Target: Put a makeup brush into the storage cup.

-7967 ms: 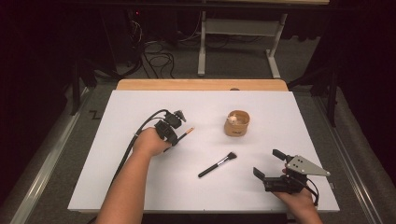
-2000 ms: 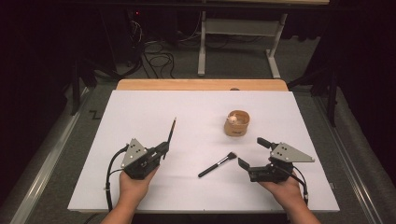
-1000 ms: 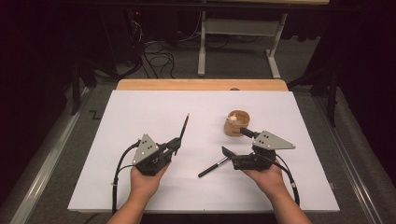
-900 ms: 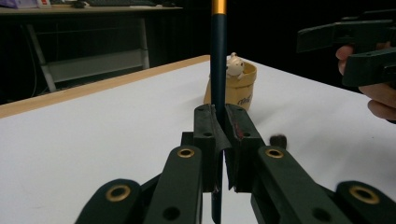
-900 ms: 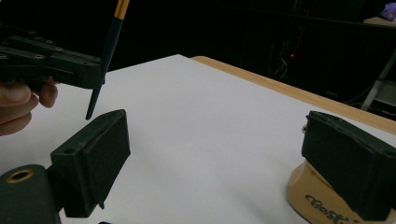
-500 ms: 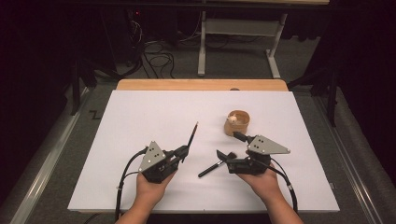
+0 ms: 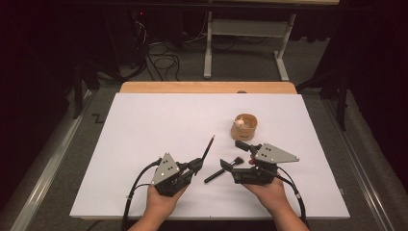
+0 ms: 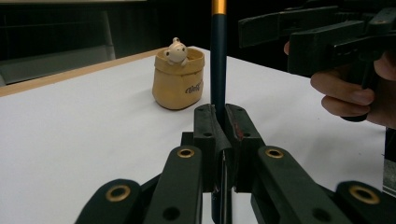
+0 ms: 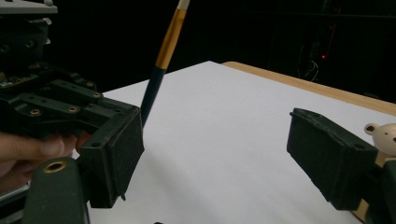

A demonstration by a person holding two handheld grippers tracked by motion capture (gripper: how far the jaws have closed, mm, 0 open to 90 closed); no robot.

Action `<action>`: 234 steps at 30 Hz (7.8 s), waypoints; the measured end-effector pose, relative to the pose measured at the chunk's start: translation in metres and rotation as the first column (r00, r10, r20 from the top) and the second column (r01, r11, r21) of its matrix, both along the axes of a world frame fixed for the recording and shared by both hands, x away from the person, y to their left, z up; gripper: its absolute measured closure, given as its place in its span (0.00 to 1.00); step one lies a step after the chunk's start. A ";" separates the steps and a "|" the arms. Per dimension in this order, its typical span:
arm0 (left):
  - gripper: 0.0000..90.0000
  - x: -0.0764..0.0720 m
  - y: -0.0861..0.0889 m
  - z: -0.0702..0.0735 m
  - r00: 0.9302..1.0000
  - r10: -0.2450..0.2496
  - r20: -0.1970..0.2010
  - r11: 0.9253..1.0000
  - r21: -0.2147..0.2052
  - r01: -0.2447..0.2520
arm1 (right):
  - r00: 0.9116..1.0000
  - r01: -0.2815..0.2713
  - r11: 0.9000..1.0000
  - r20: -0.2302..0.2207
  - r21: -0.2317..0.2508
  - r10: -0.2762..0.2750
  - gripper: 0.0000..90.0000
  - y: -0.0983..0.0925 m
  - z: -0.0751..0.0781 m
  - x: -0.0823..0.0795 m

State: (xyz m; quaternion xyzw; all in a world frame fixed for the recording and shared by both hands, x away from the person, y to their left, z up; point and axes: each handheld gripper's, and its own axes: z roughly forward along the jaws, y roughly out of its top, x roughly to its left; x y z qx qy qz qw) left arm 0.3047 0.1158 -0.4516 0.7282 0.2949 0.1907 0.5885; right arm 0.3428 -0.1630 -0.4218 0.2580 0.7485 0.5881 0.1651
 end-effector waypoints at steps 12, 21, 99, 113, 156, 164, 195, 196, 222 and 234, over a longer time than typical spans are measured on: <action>0.93 -0.003 -0.014 -0.008 0.999 -0.036 -0.015 0.999 0.015 0.037 | 1.000 -0.029 0.999 0.002 0.022 0.029 0.33 0.004 0.001 -0.003; 0.93 -0.006 -0.021 -0.010 0.998 -0.053 -0.018 0.998 0.024 0.054 | 0.998 -0.057 0.997 -0.011 0.056 0.058 0.45 0.005 0.002 -0.006; 1.00 -0.009 -0.029 -0.015 0.998 -0.068 -0.015 0.998 0.013 0.068 | 0.983 -0.121 0.976 -0.115 0.180 0.143 0.95 0.011 -0.007 -0.003; 1.00 -0.005 -0.021 -0.013 0.999 -0.039 -0.023 0.999 0.003 0.039 | 0.987 -0.104 0.979 -0.100 0.173 0.123 0.95 0.005 -0.005 -0.003; 0.52 0.002 0.059 -0.013 0.984 0.176 -0.032 0.983 0.065 -0.174 | 0.998 -0.022 0.989 -0.051 0.149 0.030 0.95 -0.029 -0.001 0.001; 0.33 0.000 0.068 -0.018 0.982 0.180 -0.056 0.984 0.031 -0.178 | 0.999 -0.013 0.990 -0.040 0.138 0.019 0.94 -0.036 -0.002 0.002; 0.00 0.006 0.077 -0.024 0.971 0.227 -0.075 0.973 0.058 -0.223 | 0.992 0.122 0.982 0.002 0.142 -0.123 0.94 -0.079 0.003 0.010; 0.00 0.005 0.077 -0.024 0.971 0.226 -0.078 0.973 0.058 -0.222 | 0.992 0.127 0.982 -0.001 0.141 -0.128 0.94 -0.080 0.003 0.010; 0.00 0.003 0.082 -0.023 0.973 0.221 -0.074 0.975 0.055 -0.217 | 0.963 0.256 0.955 0.050 0.153 -0.266 0.94 -0.109 0.007 0.019; 0.00 0.003 0.083 -0.024 0.974 0.212 -0.075 0.977 0.051 -0.209 | 0.953 0.284 0.948 0.063 0.141 -0.295 0.95 -0.101 0.005 0.029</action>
